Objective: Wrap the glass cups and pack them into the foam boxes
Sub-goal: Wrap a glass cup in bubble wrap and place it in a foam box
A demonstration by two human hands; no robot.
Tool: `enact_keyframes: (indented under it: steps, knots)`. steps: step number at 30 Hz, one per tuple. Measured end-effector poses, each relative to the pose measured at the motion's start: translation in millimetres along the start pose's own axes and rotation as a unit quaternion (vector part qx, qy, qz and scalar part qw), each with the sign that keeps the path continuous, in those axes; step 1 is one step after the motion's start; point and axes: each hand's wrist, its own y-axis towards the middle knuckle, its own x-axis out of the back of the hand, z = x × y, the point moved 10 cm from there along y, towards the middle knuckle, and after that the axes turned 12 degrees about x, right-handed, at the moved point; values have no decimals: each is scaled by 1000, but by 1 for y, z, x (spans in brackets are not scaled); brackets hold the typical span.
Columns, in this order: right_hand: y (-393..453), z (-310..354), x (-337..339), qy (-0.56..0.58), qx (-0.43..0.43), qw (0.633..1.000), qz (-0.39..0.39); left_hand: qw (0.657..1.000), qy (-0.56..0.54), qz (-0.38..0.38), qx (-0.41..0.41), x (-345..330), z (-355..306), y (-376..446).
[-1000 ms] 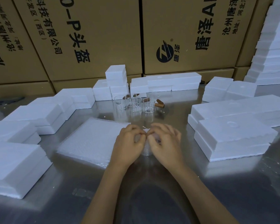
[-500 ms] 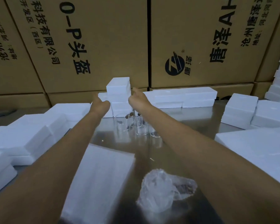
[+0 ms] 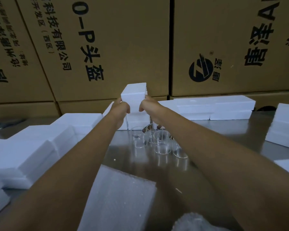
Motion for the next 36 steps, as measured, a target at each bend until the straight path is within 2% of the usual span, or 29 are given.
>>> enact_keyframes:
  steps: [5, 9, 15, 17, 20, 24, 30, 34, 36]
  knots:
    - [-50, 26, 23, 22, 23, 999, -27, 996, -86, 10, -3, 1, -10, -51]
    - [-121, 57, 33, -2, 46, 999, -30, 995, -81, 49, -27, -6, -20, -116]
    - [-240, 91, 26, -4, 94, 995, -17, 994, -74, -67, -50, -1, -5, -213]
    - [-271, 90, 23, -13, 91, 996, -16, 994, -56, -78, -44, -3, 8, -235]
    - [-310, 70, 30, -22, 67, 997, -27, 997, -24, -66, -25, -11, 30, -262]
    - [-345, 36, 45, -37, 46, 998, -39, 1000, -19, 6, -8, -38, 60, -277]
    - [-368, -11, 55, -118, 21, 992, -43, 997, -69, 45, -5, -59, 83, -269]
    - [-377, -14, 49, -282, 70, 956, -30, 995, -91, 41, -4, -56, 80, -253]
    - [-377, -13, 40, -325, 88, 940, -45, 995, -97, 37, 6, -54, 81, -247]
